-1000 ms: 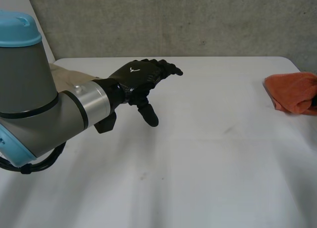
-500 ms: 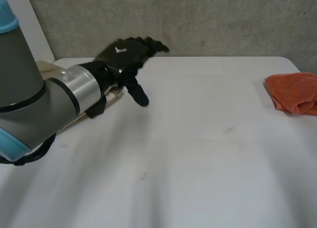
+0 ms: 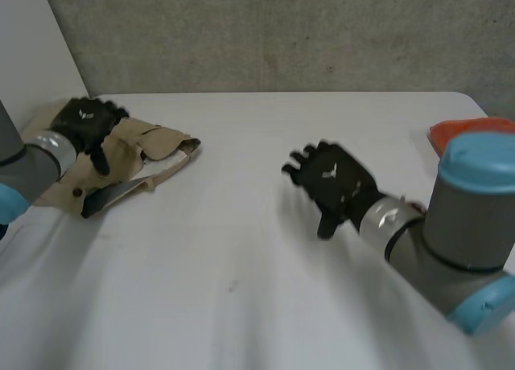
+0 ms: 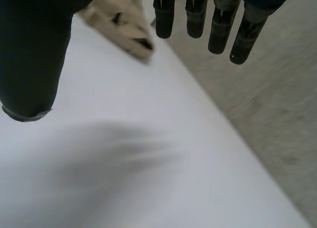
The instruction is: Fold the laundry.
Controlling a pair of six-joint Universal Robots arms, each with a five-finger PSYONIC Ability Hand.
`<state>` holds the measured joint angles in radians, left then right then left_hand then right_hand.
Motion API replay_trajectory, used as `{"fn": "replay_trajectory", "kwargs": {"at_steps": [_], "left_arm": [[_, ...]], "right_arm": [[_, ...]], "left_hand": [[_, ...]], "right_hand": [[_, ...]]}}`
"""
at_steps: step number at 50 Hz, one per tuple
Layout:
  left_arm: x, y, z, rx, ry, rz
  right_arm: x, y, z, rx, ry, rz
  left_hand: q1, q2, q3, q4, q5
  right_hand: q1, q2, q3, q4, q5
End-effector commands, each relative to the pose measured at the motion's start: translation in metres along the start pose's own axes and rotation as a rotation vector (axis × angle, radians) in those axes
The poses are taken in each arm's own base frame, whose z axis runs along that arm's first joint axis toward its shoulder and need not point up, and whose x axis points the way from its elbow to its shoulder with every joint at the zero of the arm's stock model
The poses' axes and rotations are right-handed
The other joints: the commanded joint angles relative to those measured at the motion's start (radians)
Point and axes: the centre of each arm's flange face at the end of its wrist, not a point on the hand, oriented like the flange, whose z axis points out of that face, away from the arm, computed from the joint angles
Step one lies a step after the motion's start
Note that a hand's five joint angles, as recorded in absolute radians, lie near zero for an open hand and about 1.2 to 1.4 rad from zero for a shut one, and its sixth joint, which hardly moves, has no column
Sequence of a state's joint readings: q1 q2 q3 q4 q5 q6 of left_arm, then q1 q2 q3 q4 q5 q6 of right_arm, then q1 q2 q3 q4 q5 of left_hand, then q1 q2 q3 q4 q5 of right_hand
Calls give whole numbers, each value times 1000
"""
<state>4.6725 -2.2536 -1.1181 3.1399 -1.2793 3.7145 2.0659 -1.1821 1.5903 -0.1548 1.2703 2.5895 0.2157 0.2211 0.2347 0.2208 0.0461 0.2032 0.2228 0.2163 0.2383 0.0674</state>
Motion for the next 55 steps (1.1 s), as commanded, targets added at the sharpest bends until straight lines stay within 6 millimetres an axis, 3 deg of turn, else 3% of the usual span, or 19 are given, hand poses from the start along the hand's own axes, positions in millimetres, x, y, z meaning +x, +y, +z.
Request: {"fn": "replay_trajectory", "kwargs": {"at_steps": [1,8,12,15,18,23,26,27,30,31,33,34,38,40,41,42,45,50,55], "left_arm": [[5,49,25,-74,16,83],[8,68,40,-85,4,158],[6,71,44,-102,-28,201],[4,72,46,-106,-65,221],[6,68,49,-90,-105,235],[22,39,43,-38,-123,231],[40,0,29,27,-113,166],[50,-26,17,81,-101,105],[67,-68,-6,178,-66,4],[80,-95,-24,242,-29,-63],[96,-112,-37,278,17,-110],[123,-127,-54,312,93,-149],[200,-139,-95,324,298,-166],[229,-134,-110,304,371,-157],[259,-124,-123,273,444,-140],[269,-120,-128,262,470,-132],[301,-111,-150,232,552,-104],[294,-123,-156,249,516,-122],[235,-151,-147,301,366,-178]], "right_arm": [[-12,24,-9,-68,-24,16],[-17,34,-15,-101,-33,27],[-7,40,-19,-120,-7,40],[-1,41,-20,-123,10,44],[-1,41,-21,-124,11,44],[4,38,-24,-124,36,41],[15,37,-24,-117,72,42],[21,35,-24,-114,91,43],[47,38,-24,-125,190,61],[55,40,-25,-132,227,67],[71,44,-25,-147,305,90],[75,45,-25,-150,327,97],[86,43,-28,-152,387,108],[94,43,-30,-152,412,107],[97,43,-30,-152,421,109],[99,44,-30,-154,428,110],[104,45,-31,-155,442,114],[105,44,-31,-149,442,114],[103,43,-31,-145,432,113]], "left_hand": [[-5,-11,-24,-10,-10],[206,200,187,201,201],[581,576,562,576,576],[1168,1162,1149,1162,1163],[1181,1175,1162,1176,1176],[1181,1175,1162,1176,1176],[1181,1175,1162,1176,1176],[1181,1175,1162,1176,1176],[1181,1175,1162,1176,1176],[1181,1175,1162,1176,1176],[1181,1175,1162,1176,1176],[1181,1175,1162,1176,1176],[1181,1175,1162,1176,1176],[1181,1175,1162,1176,1176],[1181,1175,1162,1176,1176],[1053,1048,1034,1048,1048],[-22,-27,-40,-27,-26],[-40,-46,-59,-45,-45],[-37,-43,-56,-42,-42]], "right_hand": [[-29,-48,-42,-64,-67],[-29,-48,-42,-64,-67],[-29,-48,-42,-64,-67],[-29,-48,-42,-64,-67],[-29,-48,-42,-64,-67],[-29,-48,-42,-64,-67],[-29,-48,-42,-64,-67],[-29,-48,-42,-64,-67],[-29,-48,-42,-64,-67],[-29,-48,-42,-64,-67],[-29,-48,-42,-64,-67],[-29,-48,-42,-64,-67],[-29,-48,-42,-64,-67],[-29,-48,-42,-64,-67],[-29,-48,-42,-64,-67],[-29,-48,-42,-64,-67],[-29,-48,-42,-64,-67],[-29,-48,-42,-64,-67],[-29,-48,-42,-64,-67]]}}
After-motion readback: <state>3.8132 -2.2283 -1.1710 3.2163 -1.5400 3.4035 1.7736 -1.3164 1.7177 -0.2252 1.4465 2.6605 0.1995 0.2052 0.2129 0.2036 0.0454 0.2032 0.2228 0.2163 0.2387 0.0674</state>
